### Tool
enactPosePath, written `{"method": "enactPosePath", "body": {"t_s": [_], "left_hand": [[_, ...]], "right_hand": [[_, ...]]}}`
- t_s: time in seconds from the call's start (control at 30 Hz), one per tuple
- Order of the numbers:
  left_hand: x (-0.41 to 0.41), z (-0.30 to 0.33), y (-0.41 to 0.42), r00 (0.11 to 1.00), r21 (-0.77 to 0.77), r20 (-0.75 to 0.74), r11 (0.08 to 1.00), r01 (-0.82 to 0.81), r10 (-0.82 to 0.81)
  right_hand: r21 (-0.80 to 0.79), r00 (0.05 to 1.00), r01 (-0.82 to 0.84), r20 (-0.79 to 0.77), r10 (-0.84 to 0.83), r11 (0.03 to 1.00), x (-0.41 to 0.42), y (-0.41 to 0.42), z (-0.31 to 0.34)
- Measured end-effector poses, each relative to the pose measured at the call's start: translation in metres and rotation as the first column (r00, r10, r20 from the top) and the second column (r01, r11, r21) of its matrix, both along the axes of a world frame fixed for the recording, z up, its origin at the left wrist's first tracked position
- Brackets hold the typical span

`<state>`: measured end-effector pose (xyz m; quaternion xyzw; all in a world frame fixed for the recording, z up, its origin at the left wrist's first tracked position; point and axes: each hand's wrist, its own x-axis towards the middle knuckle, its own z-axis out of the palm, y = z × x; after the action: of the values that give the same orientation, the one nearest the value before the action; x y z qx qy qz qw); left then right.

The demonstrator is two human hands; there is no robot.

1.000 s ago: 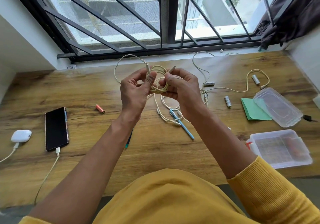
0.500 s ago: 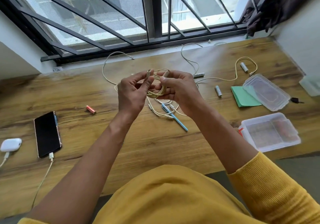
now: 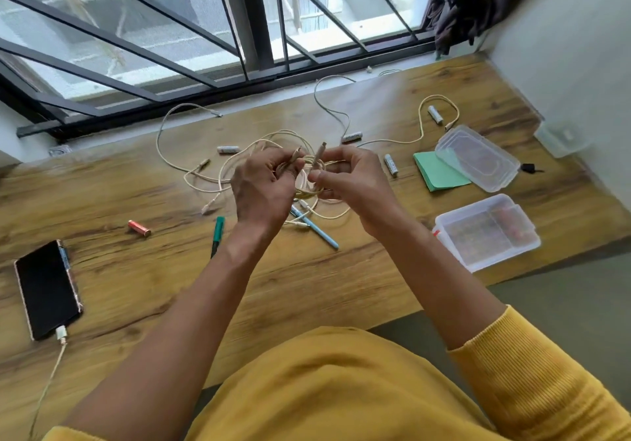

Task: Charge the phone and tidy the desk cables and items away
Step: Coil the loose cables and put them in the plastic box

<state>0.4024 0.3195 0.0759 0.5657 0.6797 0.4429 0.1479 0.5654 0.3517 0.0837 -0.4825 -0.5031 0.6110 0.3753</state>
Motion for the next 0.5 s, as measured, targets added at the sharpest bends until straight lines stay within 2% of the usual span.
{"method": "enactPosePath", "body": {"t_s": [0.2,0.3,0.5], "left_hand": [[0.036,-0.001,0.006,0.97,-0.113,0.244,0.992,0.053,-0.024],[0.054,-0.003,0.014,0.932,-0.203,0.353,0.965,0.167,-0.087],[0.105,-0.012,0.027,0.903,-0.306,0.363,0.885,0.35,-0.231]], "right_hand": [[0.074,0.989,0.12,0.078,-0.126,0.99,0.041,0.0,-0.003],[0.127,0.968,0.169,0.167,-0.189,0.977,0.066,-0.001,-0.005],[0.193,0.899,0.229,0.334,-0.283,0.954,0.136,-0.003,-0.009]]}}
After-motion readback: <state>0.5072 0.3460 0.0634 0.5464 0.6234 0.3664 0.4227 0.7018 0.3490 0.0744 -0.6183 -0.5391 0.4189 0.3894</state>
